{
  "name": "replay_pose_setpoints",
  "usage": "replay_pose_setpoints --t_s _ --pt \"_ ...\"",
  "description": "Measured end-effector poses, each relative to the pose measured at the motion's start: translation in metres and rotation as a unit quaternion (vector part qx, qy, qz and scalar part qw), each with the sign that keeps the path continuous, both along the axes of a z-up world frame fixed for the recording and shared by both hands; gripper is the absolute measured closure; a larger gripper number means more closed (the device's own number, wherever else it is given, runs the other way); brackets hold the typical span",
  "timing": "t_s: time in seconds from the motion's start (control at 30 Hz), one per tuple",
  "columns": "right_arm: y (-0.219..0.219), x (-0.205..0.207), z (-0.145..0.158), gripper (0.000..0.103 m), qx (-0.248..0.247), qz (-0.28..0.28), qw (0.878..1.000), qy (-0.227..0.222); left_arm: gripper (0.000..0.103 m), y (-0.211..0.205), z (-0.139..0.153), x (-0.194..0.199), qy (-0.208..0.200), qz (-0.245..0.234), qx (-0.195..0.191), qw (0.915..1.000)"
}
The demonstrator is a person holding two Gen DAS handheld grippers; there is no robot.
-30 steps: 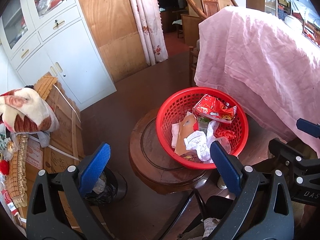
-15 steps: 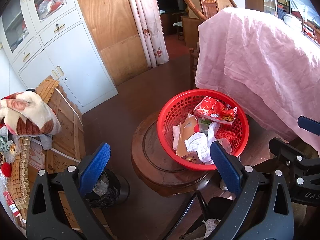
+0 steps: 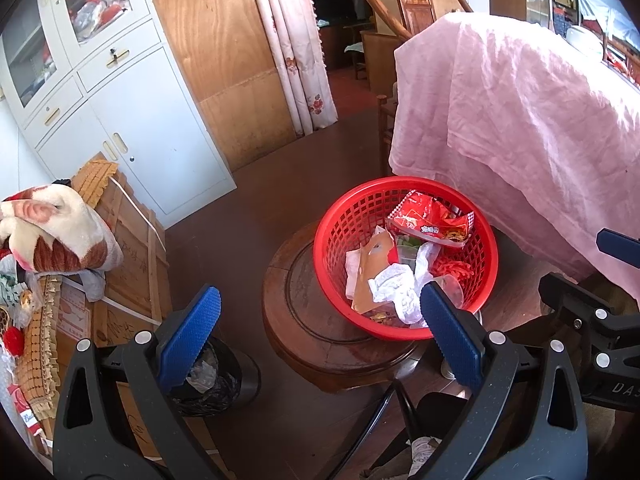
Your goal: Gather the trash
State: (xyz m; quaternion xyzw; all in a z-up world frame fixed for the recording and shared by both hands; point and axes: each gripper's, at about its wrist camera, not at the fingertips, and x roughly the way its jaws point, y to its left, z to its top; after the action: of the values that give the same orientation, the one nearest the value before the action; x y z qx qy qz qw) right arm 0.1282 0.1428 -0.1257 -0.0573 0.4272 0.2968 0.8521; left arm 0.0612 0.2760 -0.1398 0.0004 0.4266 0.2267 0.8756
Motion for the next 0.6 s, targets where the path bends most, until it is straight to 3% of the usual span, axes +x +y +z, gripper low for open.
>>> replay_pose_setpoints --t_s 0.6 --pt "-0.0001 0.0000 0.0001 0.010 0.000 0.000 1.000 0.001 0.007 0.0001 -0.0003 -0.0013 0.001 0.000 -0.002 1.0000"
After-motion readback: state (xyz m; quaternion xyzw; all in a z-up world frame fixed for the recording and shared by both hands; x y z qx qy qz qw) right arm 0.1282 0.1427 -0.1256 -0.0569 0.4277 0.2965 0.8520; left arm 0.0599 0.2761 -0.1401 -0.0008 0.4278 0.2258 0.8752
